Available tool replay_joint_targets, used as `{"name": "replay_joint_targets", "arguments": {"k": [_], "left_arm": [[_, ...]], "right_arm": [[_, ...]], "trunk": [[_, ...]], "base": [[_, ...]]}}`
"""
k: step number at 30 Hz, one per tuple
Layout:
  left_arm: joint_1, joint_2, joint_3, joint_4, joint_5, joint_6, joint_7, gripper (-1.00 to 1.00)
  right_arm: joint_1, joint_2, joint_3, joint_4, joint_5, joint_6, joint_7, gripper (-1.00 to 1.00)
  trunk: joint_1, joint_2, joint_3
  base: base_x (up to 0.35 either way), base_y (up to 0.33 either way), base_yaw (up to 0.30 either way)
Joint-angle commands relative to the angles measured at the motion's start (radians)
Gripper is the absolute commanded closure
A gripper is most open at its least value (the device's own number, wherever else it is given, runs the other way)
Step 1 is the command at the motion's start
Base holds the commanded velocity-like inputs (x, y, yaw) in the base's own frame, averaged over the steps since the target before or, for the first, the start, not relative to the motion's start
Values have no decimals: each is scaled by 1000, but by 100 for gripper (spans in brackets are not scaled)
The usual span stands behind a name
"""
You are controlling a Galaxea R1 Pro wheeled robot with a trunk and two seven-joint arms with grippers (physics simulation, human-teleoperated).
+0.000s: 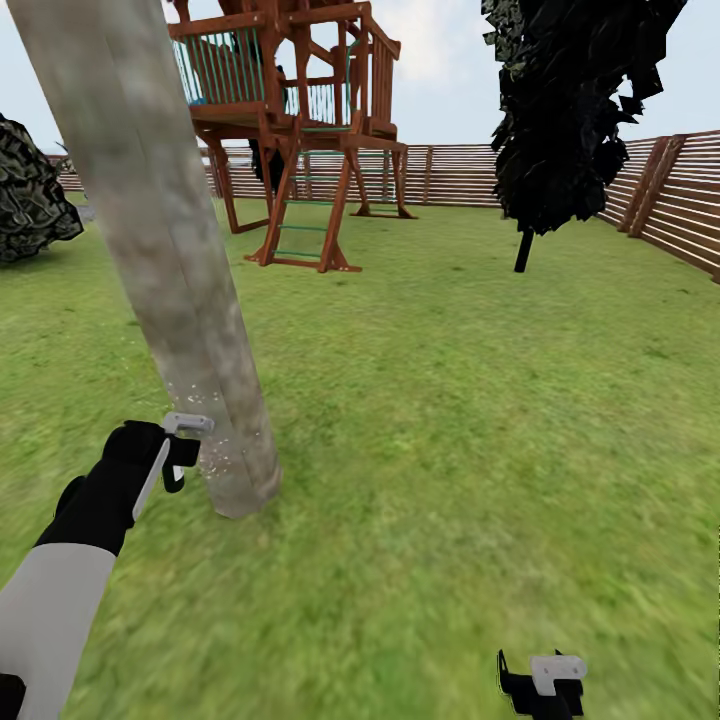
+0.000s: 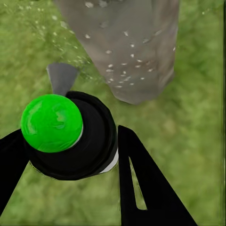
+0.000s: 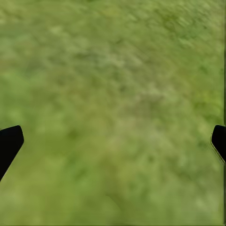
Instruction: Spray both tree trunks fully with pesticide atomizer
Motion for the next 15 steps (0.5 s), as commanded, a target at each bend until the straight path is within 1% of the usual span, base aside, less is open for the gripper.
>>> {"name": "replay_joint_targets", "arguments": {"k": [1,6,8,11,13,15], "left_arm": [[0,0,0,0,-1,0,0,100],[1,0,2,3,-1,0,0,100],[1,1,2,8,-1,0,0,100],[4,2,3,13,-1,0,1,100],[29,2,4,13,-1,0,2,100],[35,3,5,13,-1,0,2,100]], "right_arm": [[0,0,0,0,0,0,0,-100],[0,0,0,0,0,0,0,-100],[0,0,0,0,0,0,0,-100],[0,0,0,1,0,0,0,-100],[0,0,0,1,0,0,0,-100],[0,0,0,1,0,0,0,-100]], "trunk": [[0,0,0],[0,0,0],[0,0,0],[0,0,0],[0,0,0],[0,0,0]], "base": [[94,-258,6],[15,-269,1],[0,-272,84],[0,-272,252],[24,-272,274],[86,-272,277]]}}
